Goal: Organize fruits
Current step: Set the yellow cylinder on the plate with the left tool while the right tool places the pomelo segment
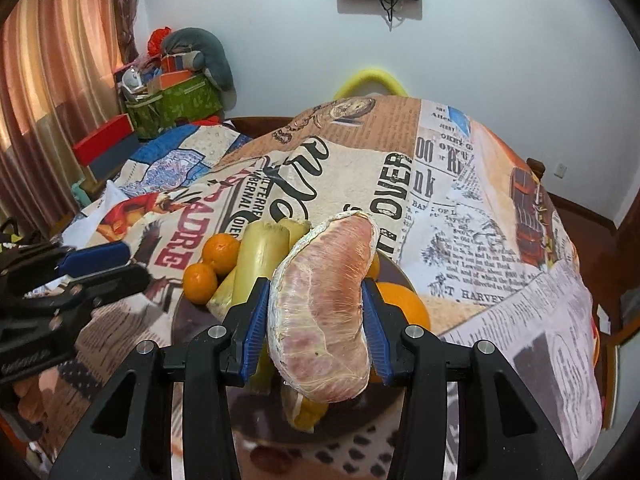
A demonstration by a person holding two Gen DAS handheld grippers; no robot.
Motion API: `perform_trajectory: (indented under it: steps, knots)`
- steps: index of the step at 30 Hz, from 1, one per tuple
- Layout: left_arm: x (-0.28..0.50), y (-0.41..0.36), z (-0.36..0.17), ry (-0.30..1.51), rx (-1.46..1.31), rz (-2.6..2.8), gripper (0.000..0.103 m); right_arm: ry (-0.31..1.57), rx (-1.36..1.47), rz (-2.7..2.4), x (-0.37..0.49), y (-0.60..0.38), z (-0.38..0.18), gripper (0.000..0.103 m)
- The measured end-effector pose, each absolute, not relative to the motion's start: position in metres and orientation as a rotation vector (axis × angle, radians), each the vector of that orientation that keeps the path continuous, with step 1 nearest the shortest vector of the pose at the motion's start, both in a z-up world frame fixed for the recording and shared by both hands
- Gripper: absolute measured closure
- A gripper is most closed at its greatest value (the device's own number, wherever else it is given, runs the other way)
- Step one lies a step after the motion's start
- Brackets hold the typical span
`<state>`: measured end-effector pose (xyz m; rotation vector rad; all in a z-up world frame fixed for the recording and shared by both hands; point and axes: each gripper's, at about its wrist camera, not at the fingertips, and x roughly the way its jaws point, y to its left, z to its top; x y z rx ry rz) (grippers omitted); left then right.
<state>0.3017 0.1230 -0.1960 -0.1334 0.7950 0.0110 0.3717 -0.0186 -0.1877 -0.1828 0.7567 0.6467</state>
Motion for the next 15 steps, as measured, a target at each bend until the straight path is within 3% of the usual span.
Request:
perform_trajectory:
  steps: [6, 9, 11, 15]
  knots:
    - [0.303, 0.114, -0.203, 0.814, -0.130, -0.002, 0.067, 0.770, -0.201, 0.641, 0.373, -0.014, -0.195, 0.061]
    - [0.300, 0.108, -0.201, 0.816, -0.131, -0.010, 0.068, 0.777, -0.208, 0.652, 0.369, -0.018, -0.191, 0.056]
    - [0.296, 0.103, -0.198, 0.816, -0.128, -0.018, 0.067, 0.765, -0.211, 0.636, 0.363, -0.025, -0.186, 0.047]
    - [0.284, 0.091, -0.189, 0.815, -0.118, -0.033, 0.067, 0.749, -0.191, 0.621, 0.350, -0.045, -0.177, 0.046]
